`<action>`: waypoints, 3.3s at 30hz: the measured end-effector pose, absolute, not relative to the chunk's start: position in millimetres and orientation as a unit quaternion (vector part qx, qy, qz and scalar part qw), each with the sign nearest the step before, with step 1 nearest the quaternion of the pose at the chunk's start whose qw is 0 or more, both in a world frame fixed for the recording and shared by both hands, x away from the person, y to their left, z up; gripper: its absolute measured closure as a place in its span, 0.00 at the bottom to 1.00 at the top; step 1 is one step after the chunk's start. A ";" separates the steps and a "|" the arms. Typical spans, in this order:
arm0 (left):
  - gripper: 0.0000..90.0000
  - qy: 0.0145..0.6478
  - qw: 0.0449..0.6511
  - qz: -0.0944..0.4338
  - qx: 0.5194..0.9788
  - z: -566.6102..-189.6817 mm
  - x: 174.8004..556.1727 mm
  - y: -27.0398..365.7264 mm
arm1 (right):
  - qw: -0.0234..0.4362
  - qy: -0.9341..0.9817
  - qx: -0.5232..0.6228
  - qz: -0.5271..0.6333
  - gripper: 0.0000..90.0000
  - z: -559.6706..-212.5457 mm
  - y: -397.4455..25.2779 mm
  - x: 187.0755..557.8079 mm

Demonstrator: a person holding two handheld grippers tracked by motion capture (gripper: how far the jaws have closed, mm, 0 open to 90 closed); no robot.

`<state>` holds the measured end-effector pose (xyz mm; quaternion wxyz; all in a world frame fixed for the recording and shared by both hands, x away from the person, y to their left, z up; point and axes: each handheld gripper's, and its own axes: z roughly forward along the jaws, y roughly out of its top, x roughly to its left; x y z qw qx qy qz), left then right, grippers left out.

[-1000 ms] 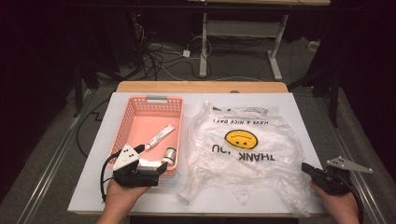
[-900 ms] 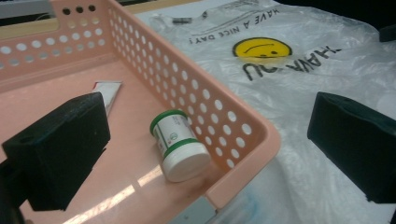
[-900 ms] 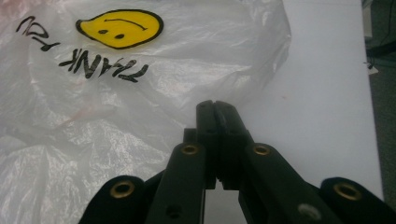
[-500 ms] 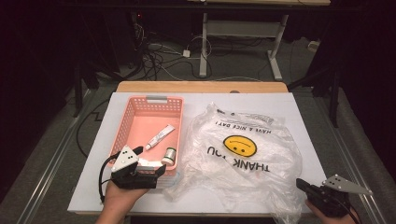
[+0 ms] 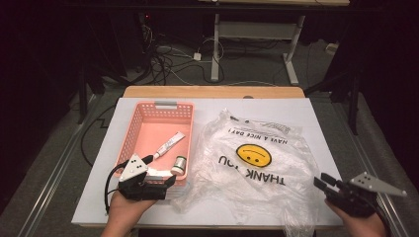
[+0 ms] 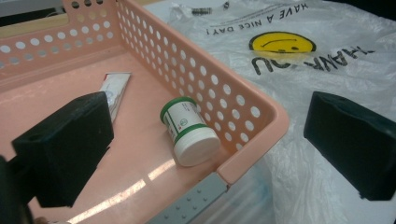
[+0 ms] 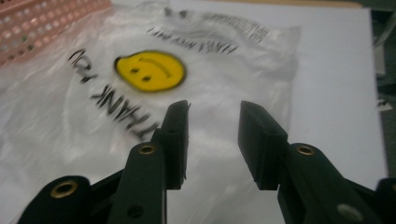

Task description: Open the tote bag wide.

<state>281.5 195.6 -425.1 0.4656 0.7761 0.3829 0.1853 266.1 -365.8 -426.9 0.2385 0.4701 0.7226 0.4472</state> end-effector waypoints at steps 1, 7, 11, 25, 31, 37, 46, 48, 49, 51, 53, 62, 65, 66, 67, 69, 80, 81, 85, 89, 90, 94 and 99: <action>0.00 0.383 0.464 0.184 0.777 -425.4 281.5 195.7 | 0.238 0.723 0.470 0.447 0.68 -426.9 -365.8 266.1; 0.00 0.381 0.463 0.185 0.779 -424.2 280.7 195.8 | 0.247 0.726 0.478 0.428 0.63 -423.9 -371.2 326.4; 0.00 0.378 0.470 0.184 0.776 -423.7 280.3 195.7 | 0.241 0.725 0.490 0.420 0.61 -424.6 -374.8 375.8; 0.00 0.384 0.473 0.184 0.772 -421.8 280.3 192.3 | 0.187 0.731 0.517 0.405 0.49 -457.1 -371.7 471.2; 0.00 0.389 0.474 0.178 0.770 -423.6 281.9 192.3 | 0.167 0.761 0.504 0.372 0.60 -469.7 -359.1 485.8; 0.00 0.385 0.475 0.181 0.770 -421.7 280.0 191.4 | 0.187 0.758 0.505 0.368 0.99 -469.1 -361.1 488.8; 0.00 0.381 0.476 0.182 0.771 -420.8 279.5 189.3 | 0.262 0.693 0.567 0.360 1.00 -449.8 -412.2 488.7; 0.00 0.382 0.477 0.182 0.771 -420.4 279.8 189.9 | 0.265 0.683 0.578 0.360 1.00 -449.5 -420.1 486.7; 0.00 0.382 0.477 0.182 0.770 -420.5 279.9 189.8 | 0.269 0.676 0.585 0.357 1.00 -449.2 -428.7 483.5; 0.00 0.381 0.477 0.181 0.771 -420.8 280.2 189.2 | 0.273 0.668 0.593 0.357 1.00 -449.0 -437.3 477.5; 0.00 0.380 0.477 0.180 0.772 -420.9 280.3 188.2 | 0.274 0.664 0.594 0.362 0.96 -449.3 -443.1 469.8; 0.00 0.376 0.477 0.178 0.774 -422.2 279.8 185.2 | 0.304 0.677 0.549 0.385 0.59 -418.7 -441.1 405.6; 0.00 0.378 0.476 0.177 0.774 -423.2 281.0 185.8 | 0.292 0.698 0.519 0.397 0.59 -412.6 -427.0 372.3; 0.00 0.379 0.477 0.178 0.773 -423.4 281.0 186.1 | 0.288 0.704 0.511 0.399 0.59 -412.5 -420.6 360.4; 0.00 0.379 0.477 0.178 0.773 -423.6 281.0 186.6 | 0.283 0.711 0.503 0.401 0.59 -413.3 -413.5 348.1; 0.00 0.382 0.477 0.178 0.772 -423.9 279.7 188.5 | 0.260 0.732 0.480 0.407 0.59 -419.9 -385.9 309.7; 0.00 0.372 0.475 0.176 0.778 -424.7 279.9 184.8 | 0.189 0.774 0.431 0.425 0.28 -443.0 -311.9 245.3; 0.00 0.372 0.475 0.175 0.778 -424.8 280.2 184.8 | 0.190 0.784 0.432 0.404 0.25 -451.6 -305.7 244.5; 0.00 0.372 0.475 0.176 0.778 -424.8 280.6 186.1 | 0.199 0.788 0.451 0.370 0.47 -462.6 -313.3 248.1; 0.00 0.372 0.475 0.175 0.778 -425.5 281.2 186.9 | 0.183 0.795 0.452 0.362 0.71 -467.3 -319.8 247.0; 0.00 0.372 0.475 0.176 0.778 -425.5 281.2 186.9 | 0.184 0.803 0.441 0.357 0.86 -467.9 -319.1 245.7; 0.00 0.370 0.475 0.176 0.778 -424.8 280.7 187.4 | 0.185 0.810 0.429 0.355 0.96 -466.1 -311.3 242.8; 0.00 0.371 0.477 0.175 0.777 -424.7 281.0 188.0 | 0.190 0.823 0.398 0.358 1.00 -460.8 -294.2 237.4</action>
